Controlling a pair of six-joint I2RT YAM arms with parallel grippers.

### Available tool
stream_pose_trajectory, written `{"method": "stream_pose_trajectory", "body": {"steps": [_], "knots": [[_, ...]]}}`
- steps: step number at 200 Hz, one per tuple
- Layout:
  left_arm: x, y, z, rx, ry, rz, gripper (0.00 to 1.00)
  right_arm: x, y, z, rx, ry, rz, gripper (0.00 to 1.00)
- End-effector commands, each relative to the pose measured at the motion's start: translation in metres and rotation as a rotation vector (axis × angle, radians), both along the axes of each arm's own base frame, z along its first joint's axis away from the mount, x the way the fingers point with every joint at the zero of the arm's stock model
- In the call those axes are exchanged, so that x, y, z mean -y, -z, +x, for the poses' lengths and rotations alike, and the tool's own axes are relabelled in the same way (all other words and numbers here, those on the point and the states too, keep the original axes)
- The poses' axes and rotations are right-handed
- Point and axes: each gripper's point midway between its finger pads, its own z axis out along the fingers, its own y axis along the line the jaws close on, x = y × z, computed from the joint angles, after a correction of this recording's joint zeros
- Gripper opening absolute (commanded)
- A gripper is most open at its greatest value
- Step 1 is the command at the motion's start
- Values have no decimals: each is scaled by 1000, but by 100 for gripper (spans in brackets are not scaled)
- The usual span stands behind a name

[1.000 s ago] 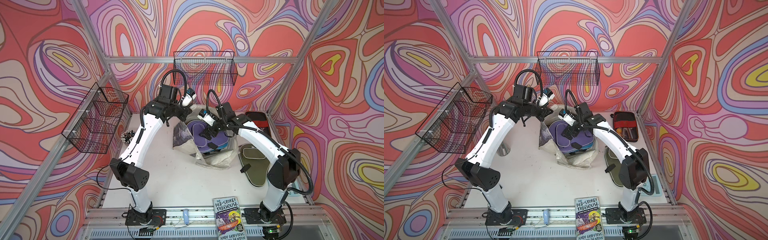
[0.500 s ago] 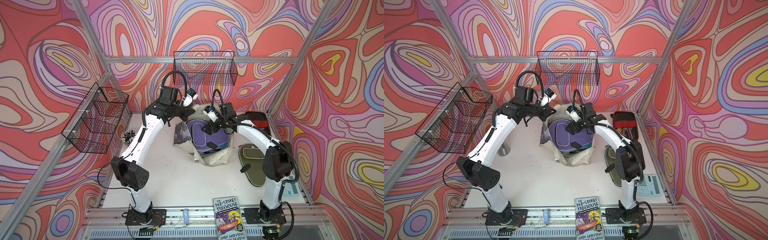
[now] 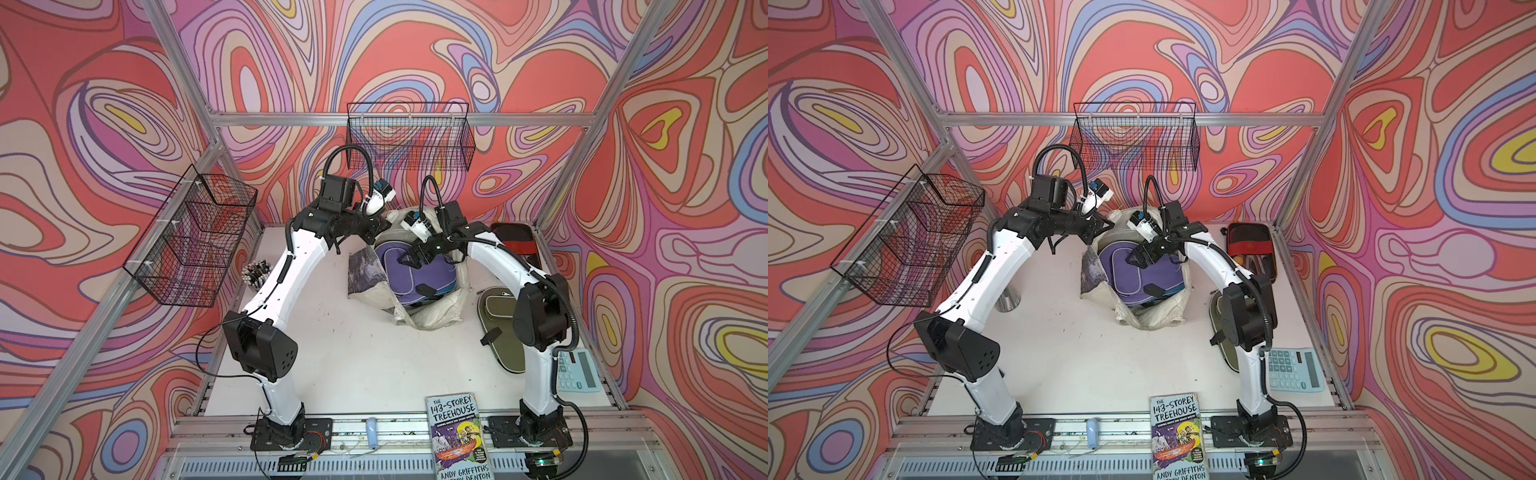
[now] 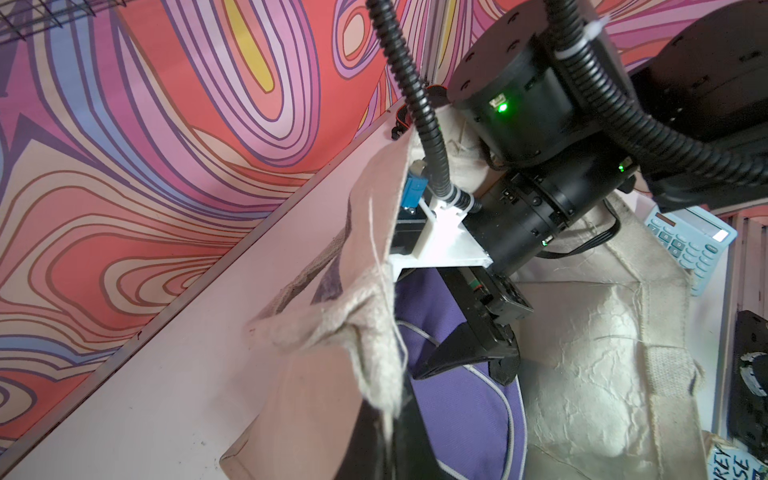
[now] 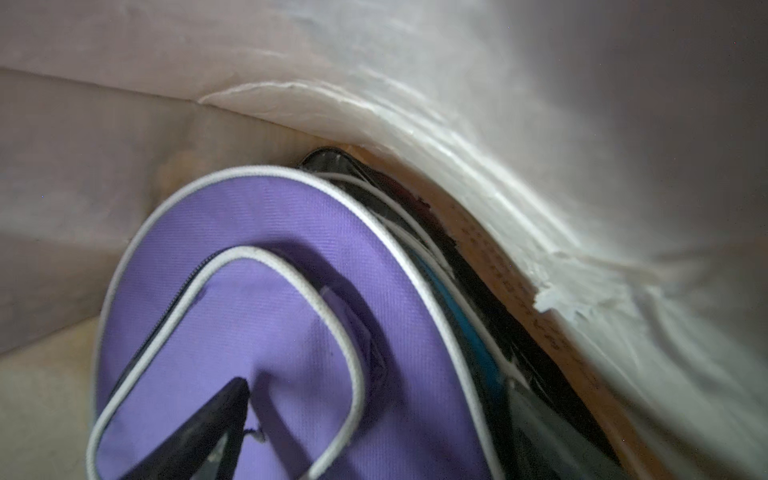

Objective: Remove the ping pong set from the canvas bag
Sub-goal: Pick up the ping pong set from the canvas bag.

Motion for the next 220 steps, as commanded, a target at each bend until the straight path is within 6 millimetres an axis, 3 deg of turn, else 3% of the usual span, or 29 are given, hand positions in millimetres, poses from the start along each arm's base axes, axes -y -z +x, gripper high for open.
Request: {"method": "stream_pose_trajectory", "body": {"steps": [1, 18, 48, 81, 110, 163, 220], "knots": [[19, -106, -23, 322, 145, -175, 0, -1, 23, -21, -127, -71, -2, 88], [18, -104, -22, 321, 139, -173, 0, 0, 20, -25, -139, -83, -5, 72], [15, -102, -20, 320, 130, -176, 0, 3, 17, -31, -157, -82, -15, 25], [13, -98, -17, 308, 122, -181, 0, 6, 8, -39, -155, -80, -13, 0], [12, -93, -14, 297, 117, -183, 0, 10, -9, -41, -120, -64, -13, 0], [6, -74, -12, 246, 84, -175, 0, 23, -80, -24, 96, 84, 27, 0], [-14, -55, -6, 205, -59, -124, 0, 36, -120, -16, 197, 212, 60, 0]]}}
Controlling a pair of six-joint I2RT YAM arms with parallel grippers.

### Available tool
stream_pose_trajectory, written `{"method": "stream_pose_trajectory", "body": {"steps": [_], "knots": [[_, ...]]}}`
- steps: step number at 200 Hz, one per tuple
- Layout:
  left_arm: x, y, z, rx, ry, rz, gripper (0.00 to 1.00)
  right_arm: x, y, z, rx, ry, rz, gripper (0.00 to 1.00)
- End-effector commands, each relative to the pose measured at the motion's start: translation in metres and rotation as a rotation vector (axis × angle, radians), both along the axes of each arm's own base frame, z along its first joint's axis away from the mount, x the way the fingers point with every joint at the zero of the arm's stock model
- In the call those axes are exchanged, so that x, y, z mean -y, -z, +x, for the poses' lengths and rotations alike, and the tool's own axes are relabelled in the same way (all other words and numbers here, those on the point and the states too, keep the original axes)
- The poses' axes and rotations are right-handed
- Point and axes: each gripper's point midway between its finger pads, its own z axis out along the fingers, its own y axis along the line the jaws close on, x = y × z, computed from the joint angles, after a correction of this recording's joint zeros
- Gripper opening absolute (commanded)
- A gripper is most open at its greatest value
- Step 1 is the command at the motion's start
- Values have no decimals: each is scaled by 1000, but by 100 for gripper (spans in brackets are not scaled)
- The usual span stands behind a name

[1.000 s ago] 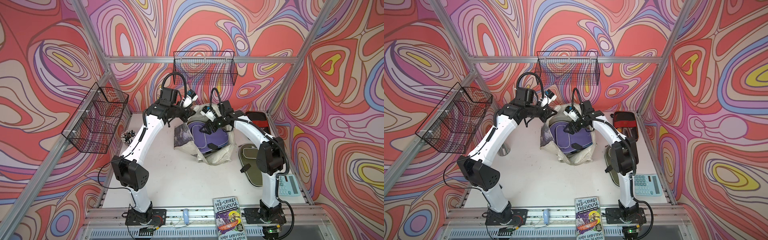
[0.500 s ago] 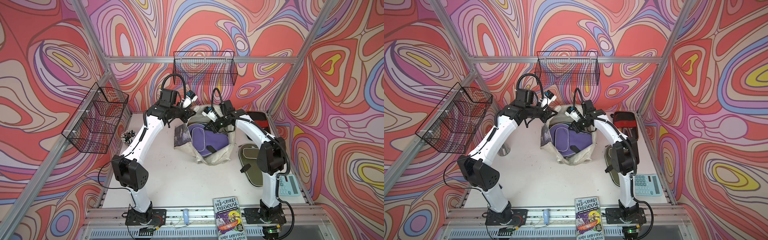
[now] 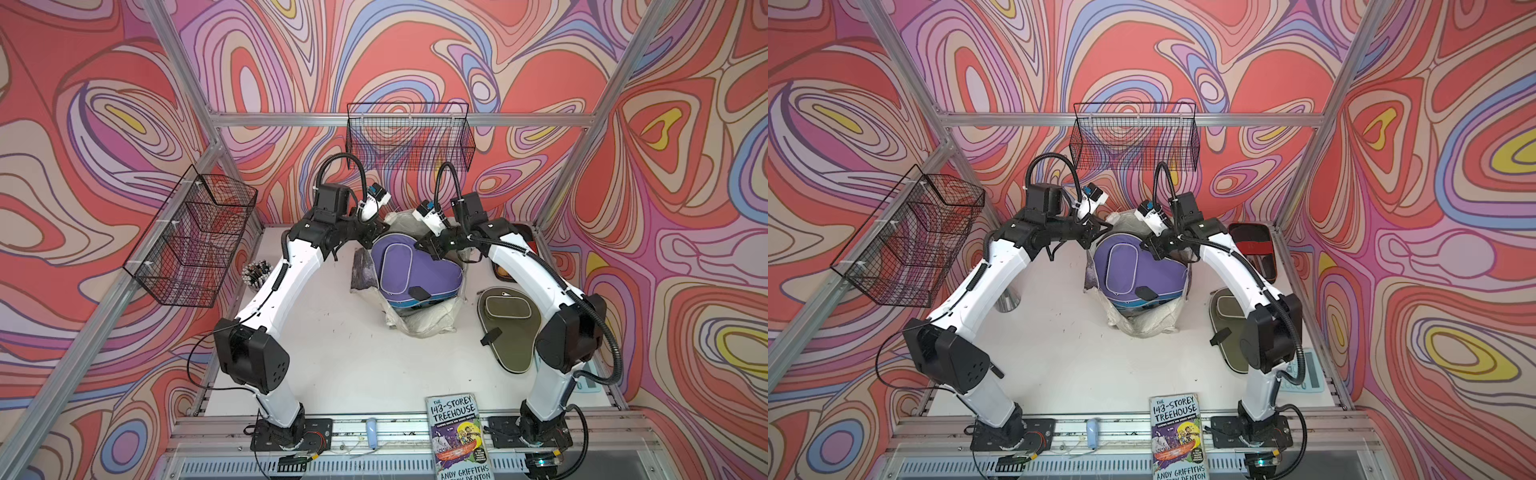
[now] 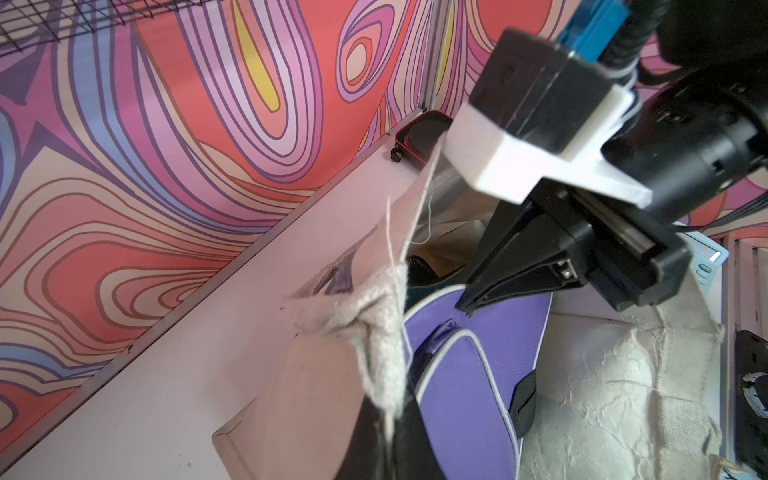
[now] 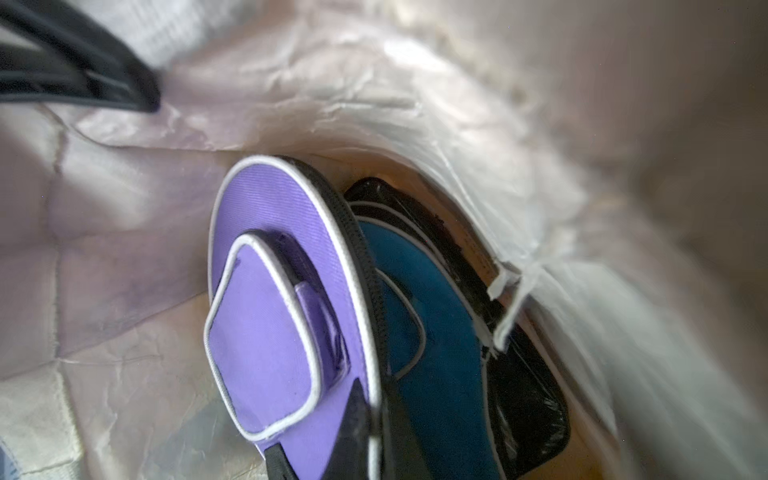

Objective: Remove the ping pong set from the canvas bag
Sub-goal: Pick up the ping pong set from the canvas bag.

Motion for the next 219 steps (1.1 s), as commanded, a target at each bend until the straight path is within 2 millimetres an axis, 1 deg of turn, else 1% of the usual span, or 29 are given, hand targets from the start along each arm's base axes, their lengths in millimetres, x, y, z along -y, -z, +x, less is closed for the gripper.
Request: {"method": "stream_pose_trajectory", "body": {"steps": [1, 17, 55, 82, 130, 153, 155, 164, 187, 219], "knots": [[-7, -60, -3, 171, -40, -57, 0, 11, -41, 14, 121, 90, 41, 0], [-13, -54, -2, 152, -80, -35, 0, 14, -56, 14, 154, 106, 54, 0], [-24, -51, 0, 142, -143, -4, 0, 18, -61, 17, 163, 141, 43, 0], [-32, -51, 5, 136, -196, 26, 0, 17, -68, 17, 160, 146, 67, 0], [-44, -46, 14, 121, -257, 63, 0, 17, -98, 16, 208, 149, 93, 0], [-50, -48, 18, 125, -277, 63, 0, 19, -104, 15, 218, 155, 87, 0], [-52, -49, 18, 125, -280, 61, 0, 23, -117, 9, 241, 157, 98, 0], [-55, -52, 19, 128, -289, 54, 0, 24, -123, 6, 251, 159, 100, 0], [-60, -59, 21, 135, -300, 38, 0, 25, -131, 2, 269, 156, 107, 0], [-58, -59, 21, 136, -285, 35, 0, 25, -130, 2, 264, 157, 104, 0]]}}
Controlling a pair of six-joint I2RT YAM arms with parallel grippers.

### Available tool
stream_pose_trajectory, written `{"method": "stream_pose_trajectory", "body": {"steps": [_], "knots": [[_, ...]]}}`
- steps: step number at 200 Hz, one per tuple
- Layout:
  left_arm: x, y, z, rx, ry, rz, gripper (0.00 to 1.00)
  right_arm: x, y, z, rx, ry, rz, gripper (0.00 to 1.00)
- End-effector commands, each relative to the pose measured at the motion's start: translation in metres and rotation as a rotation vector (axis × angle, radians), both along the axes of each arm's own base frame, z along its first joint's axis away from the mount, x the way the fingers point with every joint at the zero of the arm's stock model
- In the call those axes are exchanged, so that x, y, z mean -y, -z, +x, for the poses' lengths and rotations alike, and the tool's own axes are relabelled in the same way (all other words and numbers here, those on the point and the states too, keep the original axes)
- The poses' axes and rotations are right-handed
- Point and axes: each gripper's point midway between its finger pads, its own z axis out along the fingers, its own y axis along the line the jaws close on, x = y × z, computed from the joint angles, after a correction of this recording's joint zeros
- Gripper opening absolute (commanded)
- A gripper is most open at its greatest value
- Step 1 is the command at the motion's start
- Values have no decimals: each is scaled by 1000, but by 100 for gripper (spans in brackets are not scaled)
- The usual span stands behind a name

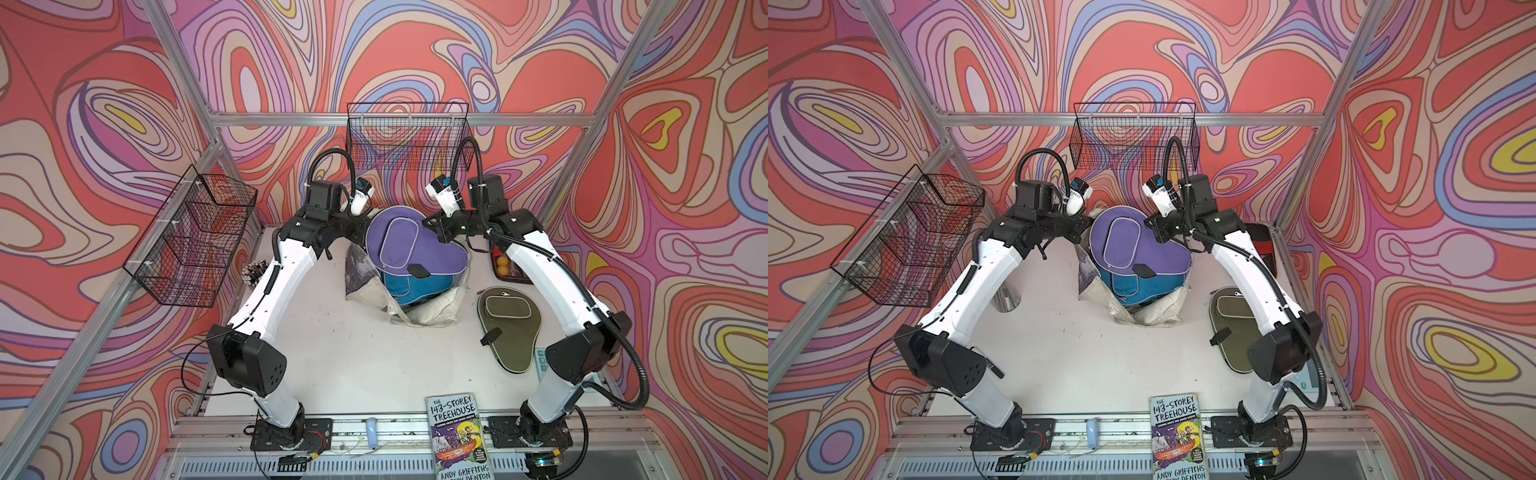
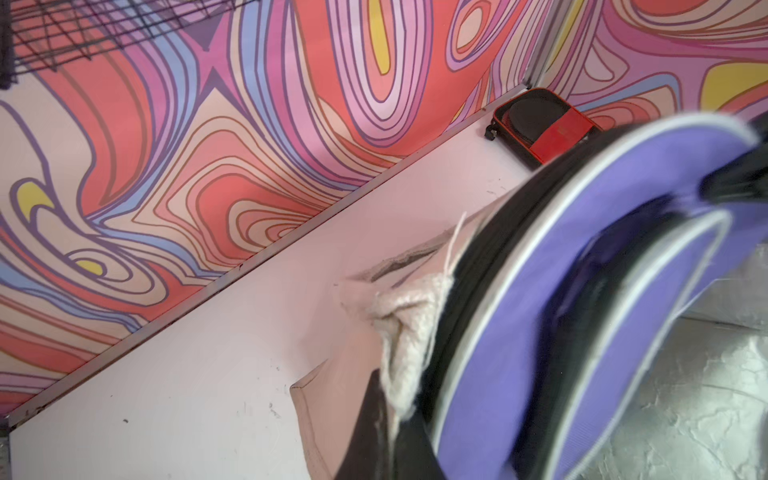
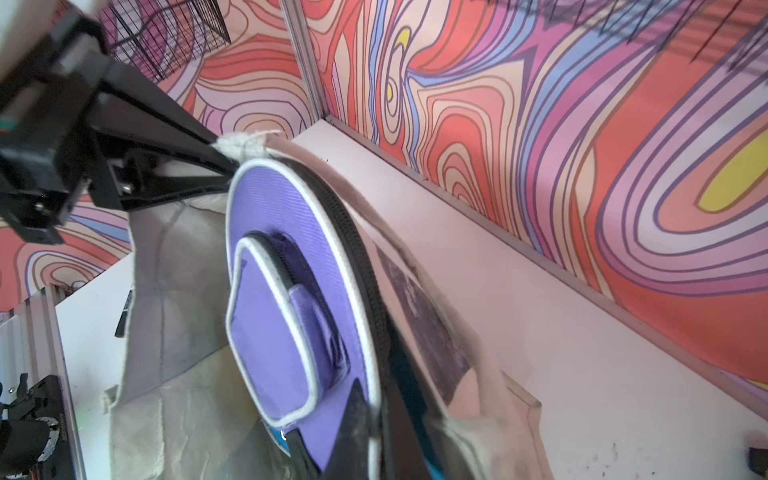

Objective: Remove the ping pong set from the canvas bag
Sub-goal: Pick up the ping pong set from the canvas bag, then place the ping pong set at the center of the board.

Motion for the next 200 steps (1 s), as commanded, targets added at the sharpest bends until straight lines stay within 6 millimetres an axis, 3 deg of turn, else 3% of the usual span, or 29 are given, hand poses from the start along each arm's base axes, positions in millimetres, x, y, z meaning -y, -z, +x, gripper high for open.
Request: {"method": "stream_pose_trajectory", "body": {"steps": [1, 40, 120, 178, 200], "knots": [[-4, -56, 0, 144, -8, -54, 0, 8, -38, 4, 115, 28, 29, 0], [-2, -51, -1, 141, 5, -60, 0, 9, -51, 4, 140, 37, 48, 0], [0, -45, 2, 133, 13, -57, 0, 16, -118, -11, 263, 66, 155, 0], [2, -41, 3, 127, 21, -61, 0, 55, -182, -29, 406, 194, 254, 0], [3, -42, 3, 126, 25, -67, 0, 78, -193, -26, 447, 312, 240, 0]]}}
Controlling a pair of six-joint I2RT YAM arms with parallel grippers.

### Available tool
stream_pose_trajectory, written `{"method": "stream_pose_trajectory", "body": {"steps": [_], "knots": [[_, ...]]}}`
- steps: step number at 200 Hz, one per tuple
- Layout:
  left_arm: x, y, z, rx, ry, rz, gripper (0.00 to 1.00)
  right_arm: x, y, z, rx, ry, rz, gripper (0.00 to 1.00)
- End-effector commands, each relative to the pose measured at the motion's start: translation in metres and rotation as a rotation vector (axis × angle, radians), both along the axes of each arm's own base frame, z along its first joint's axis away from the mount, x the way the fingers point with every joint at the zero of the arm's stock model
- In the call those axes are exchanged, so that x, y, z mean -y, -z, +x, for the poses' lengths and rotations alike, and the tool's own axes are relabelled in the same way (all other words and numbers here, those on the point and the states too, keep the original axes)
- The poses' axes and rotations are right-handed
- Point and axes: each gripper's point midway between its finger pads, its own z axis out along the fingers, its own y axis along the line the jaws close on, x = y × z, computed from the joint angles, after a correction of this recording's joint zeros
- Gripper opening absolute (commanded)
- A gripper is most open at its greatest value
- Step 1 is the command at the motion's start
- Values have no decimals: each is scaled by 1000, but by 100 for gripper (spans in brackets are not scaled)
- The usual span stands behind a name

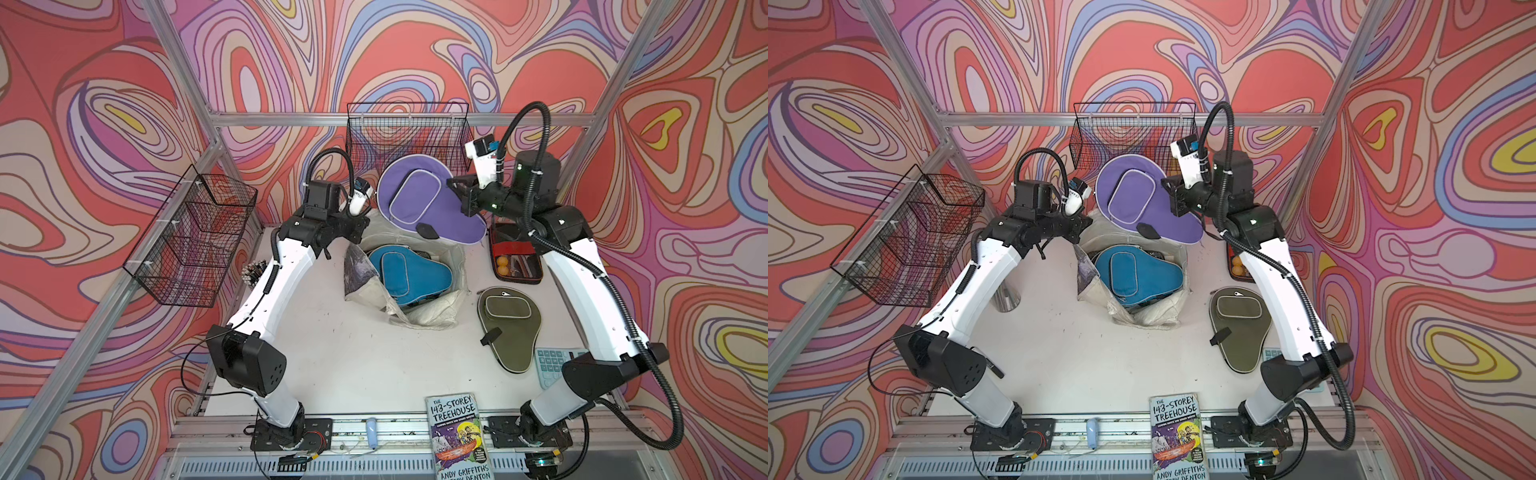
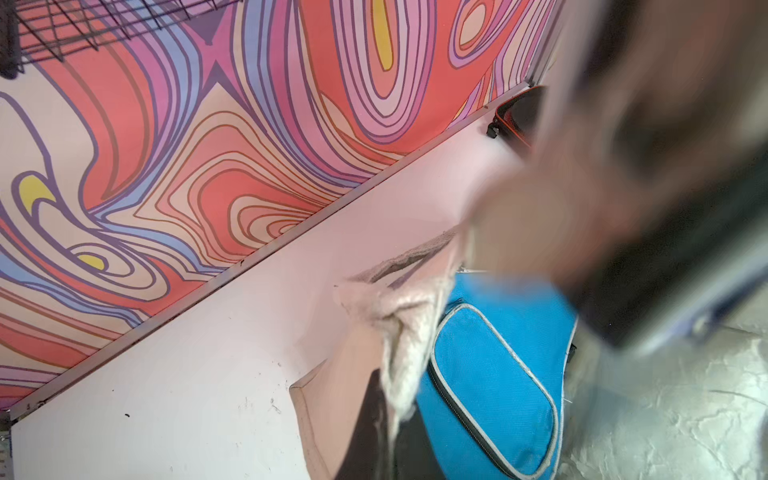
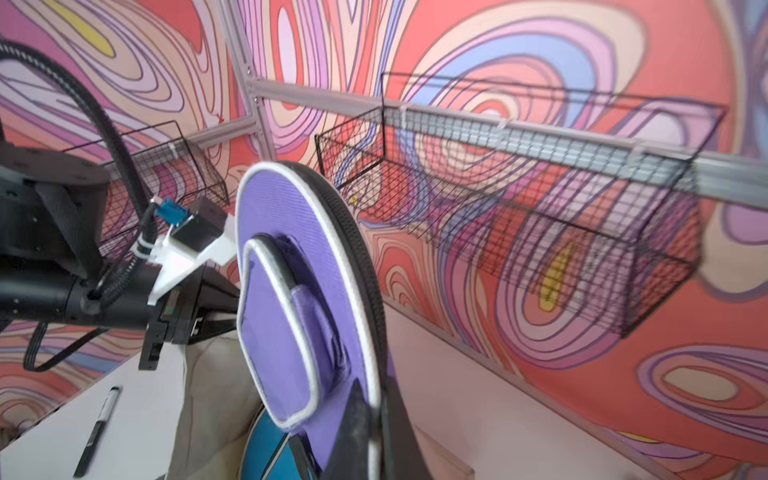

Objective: Remove the ping pong set from the canvas bag
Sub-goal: Place the ping pong set at the center of the board.

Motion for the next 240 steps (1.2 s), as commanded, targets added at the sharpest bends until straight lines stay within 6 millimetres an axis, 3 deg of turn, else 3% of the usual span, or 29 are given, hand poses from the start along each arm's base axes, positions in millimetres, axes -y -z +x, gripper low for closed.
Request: {"method": "stream_pose_trajectory", "body": {"steps": [1, 37, 75, 99, 122, 146, 174, 240], "knots": [[4, -42, 4, 132, 19, -63, 0, 31, -54, -9, 140, 140, 67, 0], [2, -42, 1, 136, 18, -60, 0, 91, -56, -3, 176, 438, 54, 0], [3, -44, 0, 142, 24, -66, 0, 158, -54, -18, 198, 697, 82, 0], [5, -46, 0, 144, 31, -78, 0, 183, -31, -18, 150, 796, 77, 0], [6, -46, 0, 142, 34, -85, 0, 203, 6, -8, 69, 842, 94, 0], [6, -45, -1, 137, 34, -83, 0, 214, 50, 7, -13, 864, 115, 0], [5, -46, -5, 137, 33, -85, 0, 211, 96, 26, -90, 853, 153, 0], [4, -46, -11, 131, 38, -89, 0, 202, 170, 76, -212, 741, 373, 0]]}}
